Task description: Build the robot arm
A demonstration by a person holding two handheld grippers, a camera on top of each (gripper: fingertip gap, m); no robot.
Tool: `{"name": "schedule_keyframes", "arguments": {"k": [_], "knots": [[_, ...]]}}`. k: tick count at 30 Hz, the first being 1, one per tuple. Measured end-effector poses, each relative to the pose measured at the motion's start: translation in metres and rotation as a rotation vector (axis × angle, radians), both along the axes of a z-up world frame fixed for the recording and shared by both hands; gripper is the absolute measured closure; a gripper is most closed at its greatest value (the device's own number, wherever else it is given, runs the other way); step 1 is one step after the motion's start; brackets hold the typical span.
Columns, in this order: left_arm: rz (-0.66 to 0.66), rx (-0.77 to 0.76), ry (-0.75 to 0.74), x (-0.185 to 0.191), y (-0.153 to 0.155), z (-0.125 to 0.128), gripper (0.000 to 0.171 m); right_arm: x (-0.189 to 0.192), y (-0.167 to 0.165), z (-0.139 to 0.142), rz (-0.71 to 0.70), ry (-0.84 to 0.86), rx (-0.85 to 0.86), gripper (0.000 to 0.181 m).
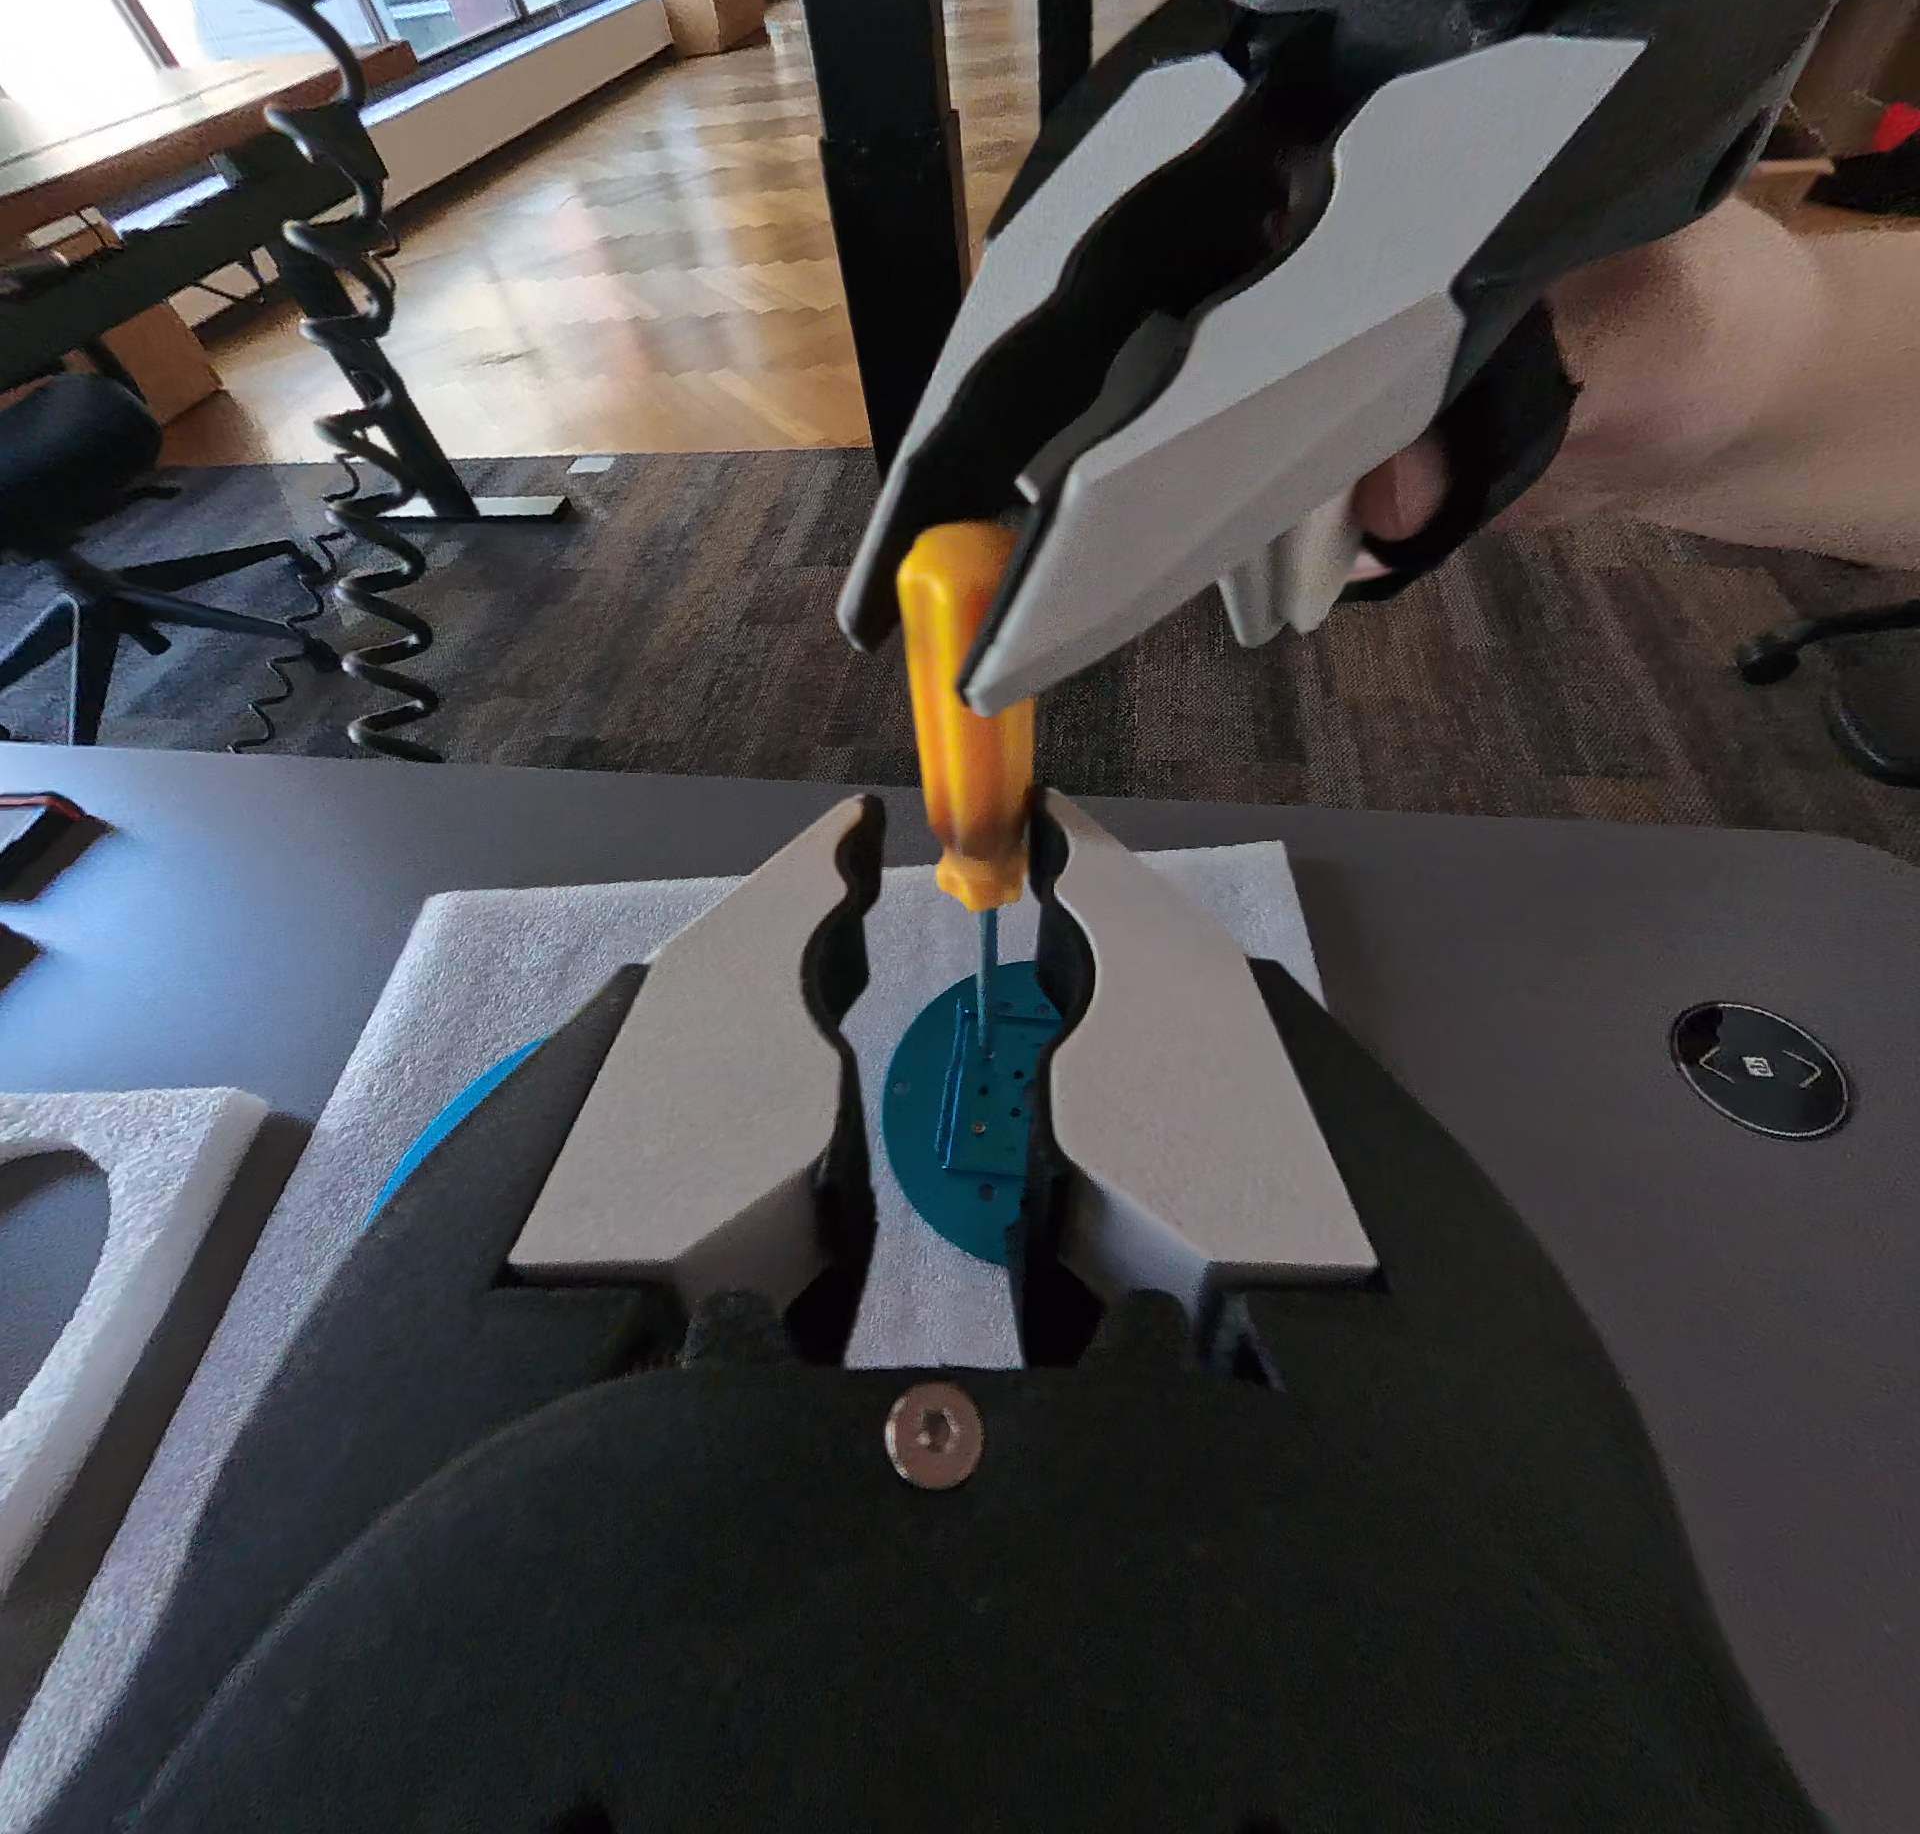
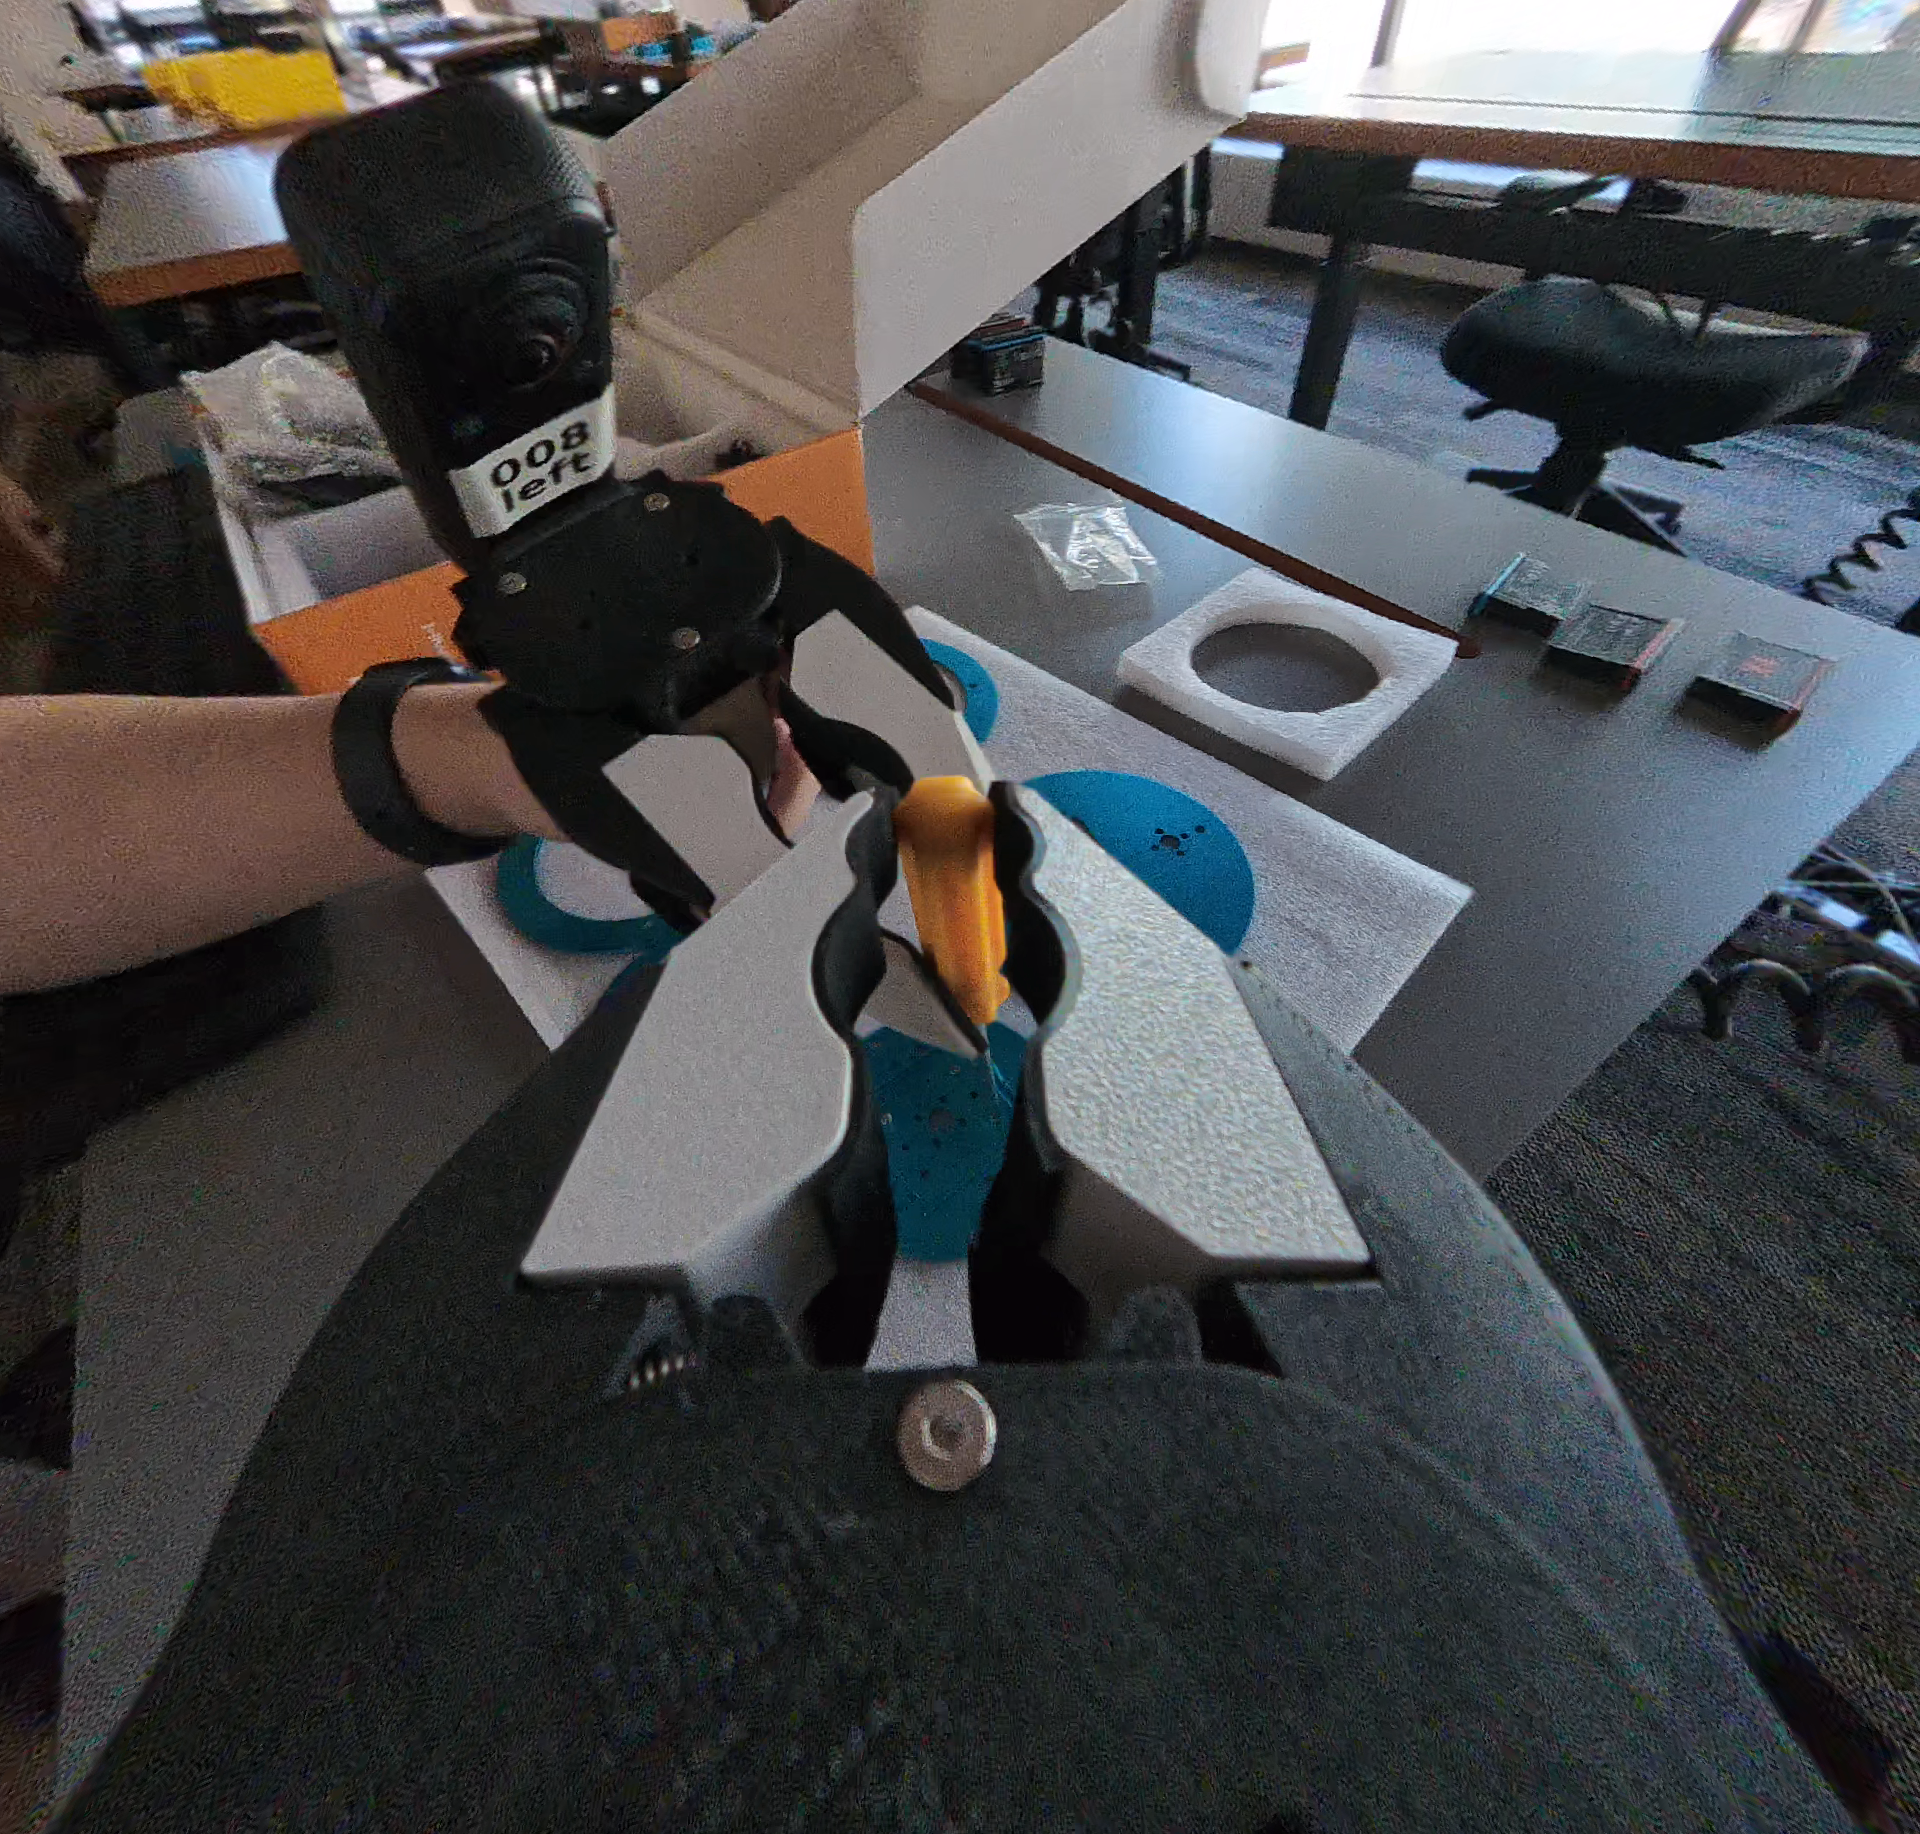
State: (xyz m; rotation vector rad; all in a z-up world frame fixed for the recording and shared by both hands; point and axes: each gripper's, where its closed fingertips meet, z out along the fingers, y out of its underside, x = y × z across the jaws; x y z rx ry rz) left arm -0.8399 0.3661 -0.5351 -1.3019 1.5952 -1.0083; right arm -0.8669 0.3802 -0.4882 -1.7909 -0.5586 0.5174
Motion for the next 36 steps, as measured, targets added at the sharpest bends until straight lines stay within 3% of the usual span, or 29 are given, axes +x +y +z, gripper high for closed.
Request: {"name": "schedule_keyframes", "arguments": {"k": [1, 3, 5, 9, 11, 14, 17, 19, 21, 23, 26, 27, 31, 33, 36], "knots": [[-0.006, 0.007, -0.002, 0.0, -0.004, 0.0, 0.155, 0.002, 0.0, 0.0, -0.072, 0.002, 0.008, 0.163], [-0.002, 0.034, -0.004, 0.002, -0.004, -0.001, 0.155, 0.006, 0.0, 0.0, -0.192, -0.004, 0.013, 0.163], [-0.049, 0.006, 0.007, 0.001, -0.006, -0.002, 0.155, 0.004, -0.001, 0.0, -0.187, -0.031, 0.019, 0.162], [-0.103, -0.039, -0.011, -0.001, -0.002, -0.001, 0.155, -0.006, 0.001, 0.002, 0.131, -0.029, -0.052, 0.157], [-0.14, -0.057, -0.023, -0.003, -0.005, -0.001, 0.155, -0.009, -0.001, 0.001, 0.267, -0.001, -0.099, 0.164], [-0.19, -0.063, -0.052, -0.005, -0.011, -0.001, 0.155, -0.013, -0.008, -0.001, 0.384, -0.038, -0.004, 0.163], [-0.145, -0.062, -0.029, -0.004, -0.009, -0.001, 0.155, -0.008, -0.005, -0.001, 0.252, -0.06, 0.041, 0.164], [-0.061, -0.046, -0.013, -0.001, -0.004, -0.002, 0.142, -0.001, 0.0, -0.001, 0.078, -0.013, 0.034, 0.163], [0.007, -0.001, -0.01, 0.002, 0.0, -0.002, 0.156, 0.007, 0.005, -0.001, -0.094, 0.007, 0.022, 0.163], [-0.002, 0.004, -0.002, 0.003, -0.001, -0.003, 0.156, 0.01, 0.006, 0.0, -0.203, 0.052, 0.012, 0.164], [-0.081, -0.055, -0.006, -0.003, -0.004, -0.003, 0.157, 0.0, 0.002, -0.002, -0.053, 0.014, 0.002, 0.162], [-0.099, -0.064, -0.013, -0.003, -0.005, -0.003, 0.157, -0.001, 0.003, -0.004, 0.019, -0.007, -0.016, 0.153], [-0.155, -0.07, -0.017, -0.004, -0.007, -0.003, 0.157, -0.01, -0.003, -0.004, 0.281, 0.035, -0.085, 0.162], [-0.163, -0.083, -0.025, -0.004, -0.008, -0.003, 0.157, -0.01, -0.003, -0.004, 0.271, -0.013, -0.024, 0.163], [-0.084, -0.049, -0.017, -0.004, -0.005, 0.0, 0.145, -0.008, 0.0, -0.005, 0.113, -0.042, 0.019, 0.163]]}}
